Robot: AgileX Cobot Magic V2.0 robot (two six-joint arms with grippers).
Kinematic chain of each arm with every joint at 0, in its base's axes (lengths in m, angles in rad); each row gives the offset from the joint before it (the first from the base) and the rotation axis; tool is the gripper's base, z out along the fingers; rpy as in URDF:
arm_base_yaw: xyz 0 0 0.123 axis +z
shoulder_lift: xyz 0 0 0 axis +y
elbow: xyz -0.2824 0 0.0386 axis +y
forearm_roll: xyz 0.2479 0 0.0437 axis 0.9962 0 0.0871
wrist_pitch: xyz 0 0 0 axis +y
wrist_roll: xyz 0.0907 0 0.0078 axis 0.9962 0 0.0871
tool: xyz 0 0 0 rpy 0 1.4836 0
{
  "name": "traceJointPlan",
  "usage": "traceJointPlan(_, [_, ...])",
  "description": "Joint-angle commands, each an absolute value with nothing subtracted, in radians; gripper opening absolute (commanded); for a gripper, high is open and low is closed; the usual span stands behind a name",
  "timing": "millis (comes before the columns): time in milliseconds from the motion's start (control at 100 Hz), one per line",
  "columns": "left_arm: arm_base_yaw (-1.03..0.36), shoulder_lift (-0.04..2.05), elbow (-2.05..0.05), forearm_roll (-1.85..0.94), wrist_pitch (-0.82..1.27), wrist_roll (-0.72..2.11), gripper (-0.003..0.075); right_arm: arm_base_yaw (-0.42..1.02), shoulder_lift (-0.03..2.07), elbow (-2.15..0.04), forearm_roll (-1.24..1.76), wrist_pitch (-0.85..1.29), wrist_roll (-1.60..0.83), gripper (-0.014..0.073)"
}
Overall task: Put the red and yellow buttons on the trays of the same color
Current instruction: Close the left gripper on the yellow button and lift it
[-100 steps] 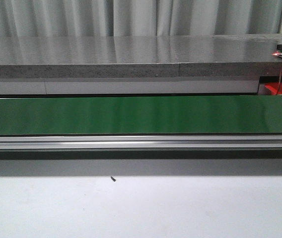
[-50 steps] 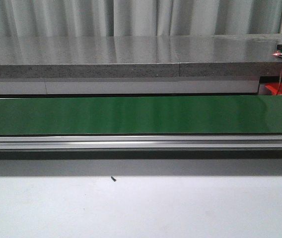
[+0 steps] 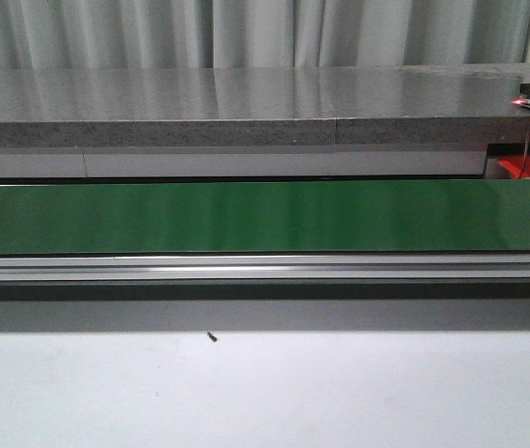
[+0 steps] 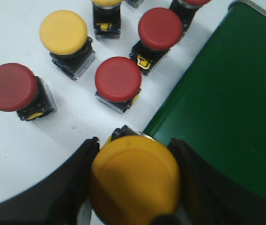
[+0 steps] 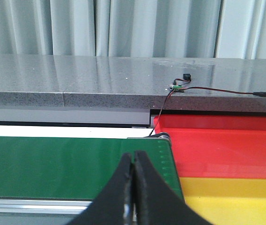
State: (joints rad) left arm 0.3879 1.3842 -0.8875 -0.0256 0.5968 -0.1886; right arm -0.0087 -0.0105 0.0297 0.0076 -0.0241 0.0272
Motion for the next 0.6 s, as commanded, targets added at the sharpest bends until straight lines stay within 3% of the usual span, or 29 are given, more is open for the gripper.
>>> traceJointPlan(0, [0.360,1.350,-0.923,-0.032,0.552,-0.202,0.0125,-0.012,-0.028,0.011,0.000,-0.098,0.026,-0.0122])
traceJointPlan(590, [0.228,1.521,-1.071,-0.056,0.558,-0.202,0.0126,-0.012,-0.028,0.011,0.000,-0.098,0.026,-0.0122])
